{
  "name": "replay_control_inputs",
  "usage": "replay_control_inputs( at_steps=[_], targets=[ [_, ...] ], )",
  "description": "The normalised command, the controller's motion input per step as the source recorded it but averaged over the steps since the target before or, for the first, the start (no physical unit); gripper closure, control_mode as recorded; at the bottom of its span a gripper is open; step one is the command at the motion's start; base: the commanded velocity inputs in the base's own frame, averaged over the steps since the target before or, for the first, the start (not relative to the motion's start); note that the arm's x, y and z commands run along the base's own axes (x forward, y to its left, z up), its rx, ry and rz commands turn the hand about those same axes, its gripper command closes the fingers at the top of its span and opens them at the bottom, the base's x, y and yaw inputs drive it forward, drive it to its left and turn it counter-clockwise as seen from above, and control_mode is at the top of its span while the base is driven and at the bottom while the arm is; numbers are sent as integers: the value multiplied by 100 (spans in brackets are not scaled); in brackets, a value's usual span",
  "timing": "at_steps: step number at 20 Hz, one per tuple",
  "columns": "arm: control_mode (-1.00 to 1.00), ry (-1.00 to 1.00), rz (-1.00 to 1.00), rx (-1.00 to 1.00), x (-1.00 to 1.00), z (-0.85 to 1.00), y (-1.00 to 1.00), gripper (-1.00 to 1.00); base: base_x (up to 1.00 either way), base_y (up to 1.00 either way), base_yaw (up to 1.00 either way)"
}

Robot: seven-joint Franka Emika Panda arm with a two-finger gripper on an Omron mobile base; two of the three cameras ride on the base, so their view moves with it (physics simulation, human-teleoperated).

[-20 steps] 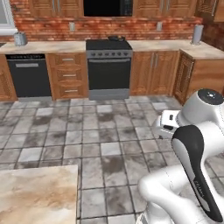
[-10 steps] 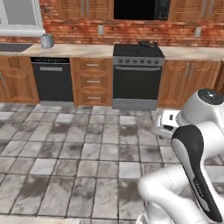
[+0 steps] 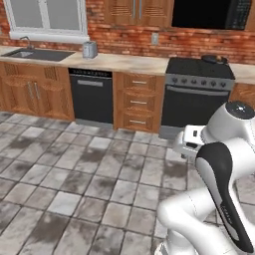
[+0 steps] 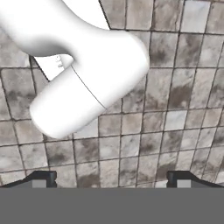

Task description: Take the chicken drumsticks from the pan and place one on each plate on the dining counter.

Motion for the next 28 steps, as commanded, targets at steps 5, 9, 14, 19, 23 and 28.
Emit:
replay_control_inputs(
  at_steps=[5,9,14,19,23,28],
  targets=[
    [100,0,0,0,0,0,0,-100,100,-16,24],
    [100,0,0,0,0,0,0,-100,100,-18,3],
    [100,0,0,0,0,0,0,-100,100,-16,-2],
    [100,0,0,0,0,0,0,-100,100,-22,-13],
    [100,0,0,0,0,0,0,-100,100,-32,-31],
    [100,0,0,0,0,0,0,-100,100,-30,-30]
  ],
)
